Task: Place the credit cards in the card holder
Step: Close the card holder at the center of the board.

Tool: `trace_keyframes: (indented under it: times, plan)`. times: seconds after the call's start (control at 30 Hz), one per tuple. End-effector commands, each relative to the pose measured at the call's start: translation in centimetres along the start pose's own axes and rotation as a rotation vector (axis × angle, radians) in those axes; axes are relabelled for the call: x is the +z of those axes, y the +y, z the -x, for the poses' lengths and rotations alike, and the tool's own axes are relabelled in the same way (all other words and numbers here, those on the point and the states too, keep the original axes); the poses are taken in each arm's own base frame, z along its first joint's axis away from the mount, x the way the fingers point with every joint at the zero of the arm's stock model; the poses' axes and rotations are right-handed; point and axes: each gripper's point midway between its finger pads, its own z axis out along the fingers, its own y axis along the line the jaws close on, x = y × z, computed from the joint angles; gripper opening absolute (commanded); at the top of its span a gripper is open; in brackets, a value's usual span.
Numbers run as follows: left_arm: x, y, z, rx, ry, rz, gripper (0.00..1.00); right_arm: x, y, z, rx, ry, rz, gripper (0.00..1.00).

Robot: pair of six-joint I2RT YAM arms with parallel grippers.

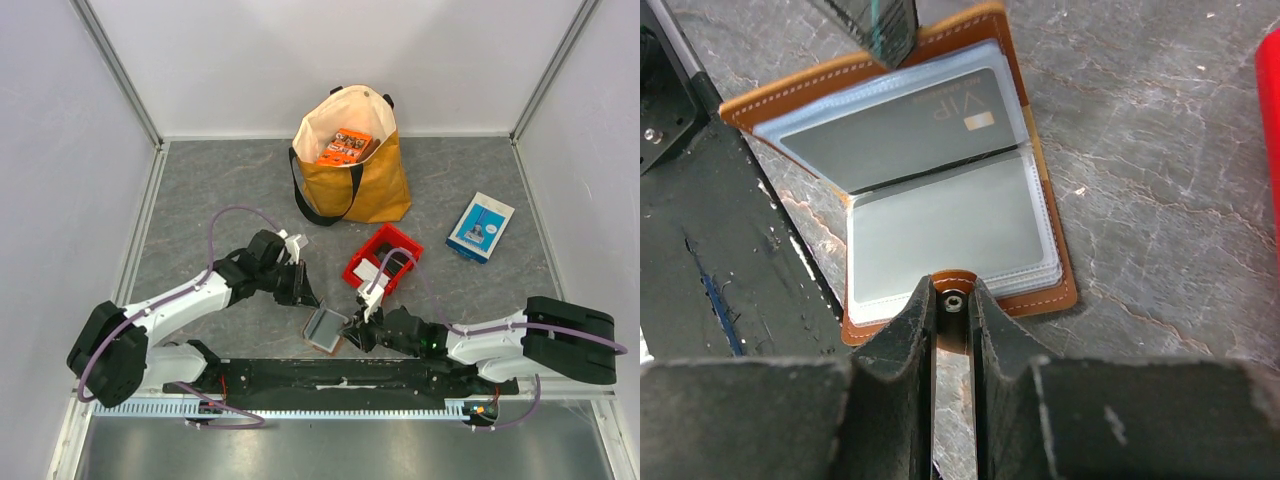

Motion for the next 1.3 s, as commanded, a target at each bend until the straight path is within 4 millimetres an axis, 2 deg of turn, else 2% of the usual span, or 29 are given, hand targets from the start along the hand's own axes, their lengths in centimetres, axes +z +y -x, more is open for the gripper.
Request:
trace_keyframes:
  times: [0.0,0.2,0.27,0.37,0.43,0.47,0.57,0.8,0.87,0.93,1.0,1.17,1.23,1.27]
  plan:
    - [-0.2,-3.4,-0.5,-0.020,0.006,-0.197,0.25,-0.6,0.7,3.7,0.036,-0.205,0.042,0.12]
    - [1.4,-4.8,-2.5,-0.007,0.064,-0.253,0.25,-0.9,0.8,3.7,-0.001,-0.237,0.070,0.13]
    - [2.3,-4.6,-3.4,-0.023,0.092,-0.236,0.23,-1.0,0.8,3.7,-0.003,-0.248,0.078,0.13]
    - [2.9,-5.2,-3.3,-0.032,0.074,-0.241,0.21,-1.6,0.9,4.0,0.000,-0.289,0.097,0.14]
    - [3.2,-4.6,-3.2,-0.045,0.057,-0.202,0.18,-1.9,1.0,4.5,0.003,-0.317,0.105,0.14]
    - [3.4,-4.1,-3.2,-0.050,0.050,-0.180,0.17,-2.3,0.6,3.6,-0.006,-0.300,0.100,0.14]
    - [3.9,-3.0,-3.6,-0.064,0.050,-0.135,0.13,-2.5,0.6,3.3,-0.026,-0.291,0.110,0.14]
    - [5.4,-0.2,-4.9,-0.089,0.059,-0.011,0.04,-2.3,1.0,2.3,-0.077,-0.232,0.133,0.15]
    - [5.7,0.2,-5.1,-0.094,0.061,0.009,0.04,-2.1,1.0,1.4,-0.086,-0.193,0.136,0.15]
    - [5.8,0.4,-5.5,-0.089,0.065,0.020,0.03,-1.4,1.2,1.5,-0.093,-0.160,0.127,0.16]
    - [6.0,0.2,-5.6,-0.085,0.065,0.025,0.03,-0.9,1.1,0.5,-0.108,-0.090,0.117,0.20]
    - [6.0,0.1,-5.7,-0.085,0.019,0.052,0.05,0.0,1.4,-0.5,-0.116,0.055,0.092,0.35]
    - [5.5,0.3,-5.5,-0.087,-0.001,0.071,0.06,0.1,1.7,0.5,-0.105,0.057,0.083,0.46]
    - [5.2,0.1,-5.1,-0.083,-0.023,0.064,0.06,0.0,1.8,1.1,-0.102,0.052,0.075,0.47]
